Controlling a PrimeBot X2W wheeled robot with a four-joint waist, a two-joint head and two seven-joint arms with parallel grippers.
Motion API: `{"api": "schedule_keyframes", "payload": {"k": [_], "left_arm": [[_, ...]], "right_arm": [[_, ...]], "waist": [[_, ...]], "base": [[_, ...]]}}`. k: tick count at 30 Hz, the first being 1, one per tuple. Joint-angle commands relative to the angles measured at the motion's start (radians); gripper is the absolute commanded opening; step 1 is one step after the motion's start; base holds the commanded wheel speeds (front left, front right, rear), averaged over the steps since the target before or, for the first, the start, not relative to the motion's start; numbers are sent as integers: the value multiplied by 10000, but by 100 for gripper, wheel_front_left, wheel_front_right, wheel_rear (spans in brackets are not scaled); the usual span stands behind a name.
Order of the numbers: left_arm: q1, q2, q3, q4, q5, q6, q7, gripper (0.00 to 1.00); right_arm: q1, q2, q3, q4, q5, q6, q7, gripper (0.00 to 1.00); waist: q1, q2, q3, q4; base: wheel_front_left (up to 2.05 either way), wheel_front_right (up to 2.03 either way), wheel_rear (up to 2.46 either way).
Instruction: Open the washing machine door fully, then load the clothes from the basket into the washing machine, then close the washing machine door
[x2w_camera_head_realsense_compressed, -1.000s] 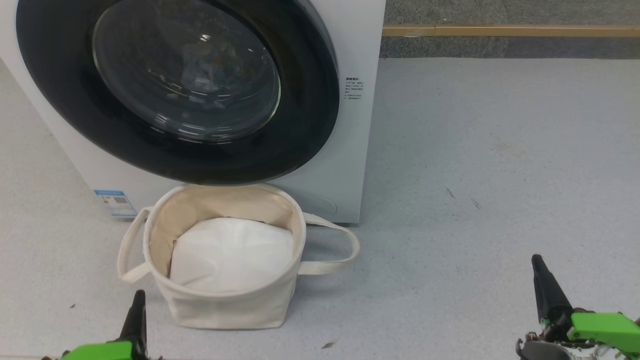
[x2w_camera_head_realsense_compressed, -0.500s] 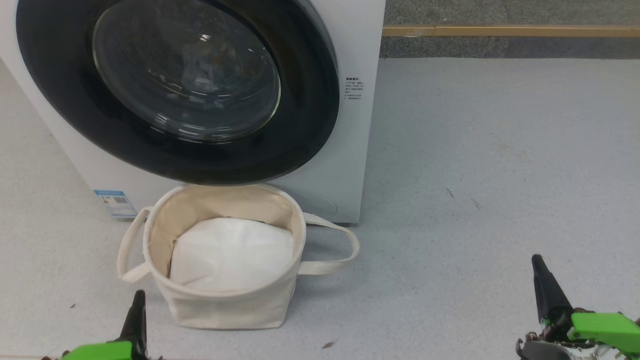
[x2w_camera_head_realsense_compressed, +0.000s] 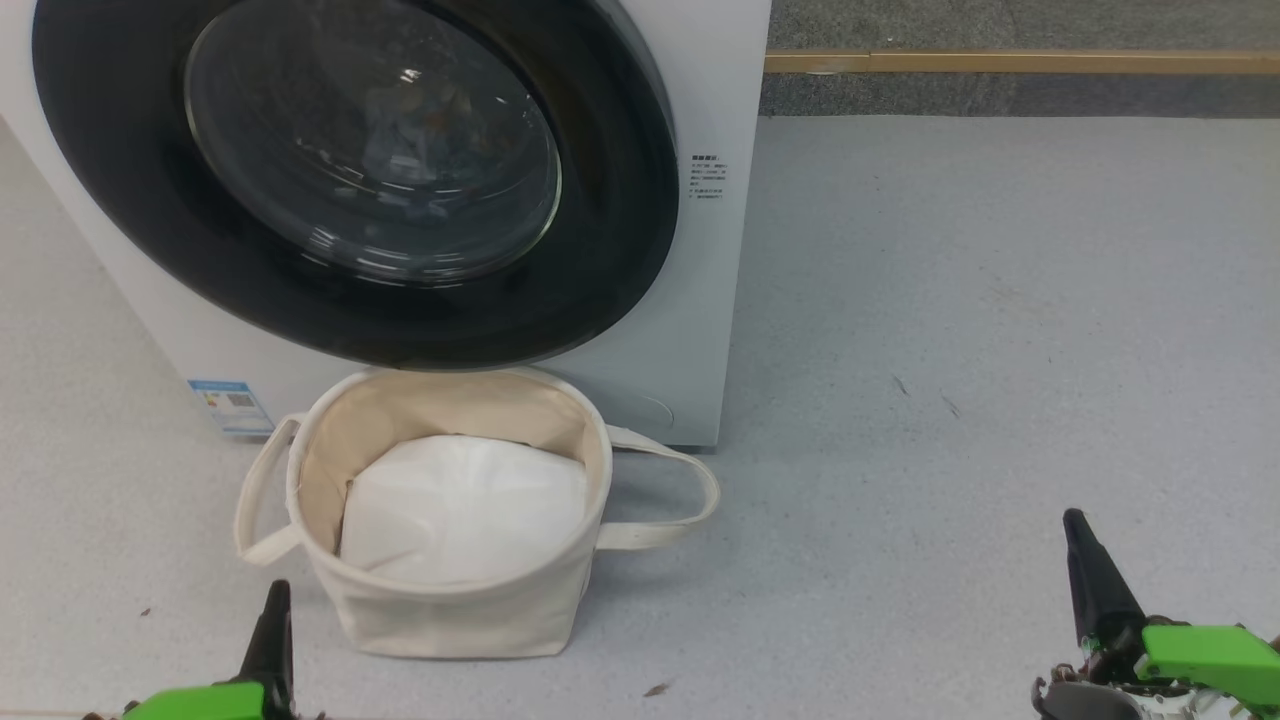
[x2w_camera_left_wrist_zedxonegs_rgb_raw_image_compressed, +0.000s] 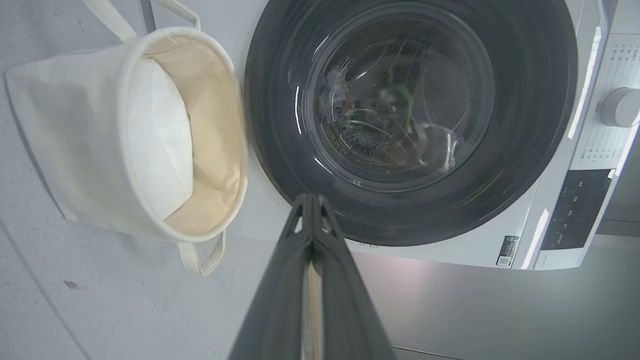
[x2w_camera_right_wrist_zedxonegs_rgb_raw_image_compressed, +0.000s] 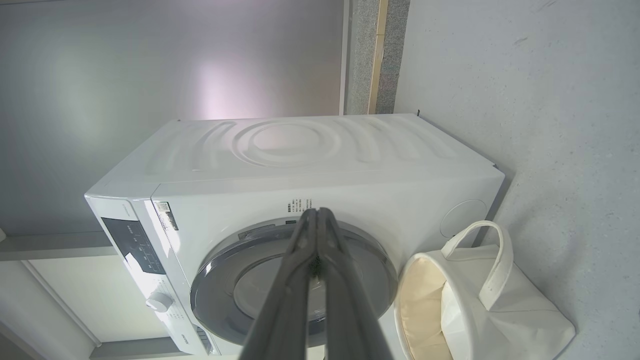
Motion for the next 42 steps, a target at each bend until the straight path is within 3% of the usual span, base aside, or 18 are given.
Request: {"api": "schedule_keyframes", "payload": {"k": [1, 42], "left_arm": [[-251, 91, 411, -371, -50, 13, 75, 0], [-251, 87, 417, -372, -45, 13, 80, 0]], "right_arm": [[-474, -125, 197, -361, 56, 4, 73, 0], [-474, -125, 198, -361, 57, 4, 73, 0]], "waist": [[0, 0, 0, 0], [0, 0, 0, 0]], "base": [[0, 0, 0], [0, 0, 0]]}}
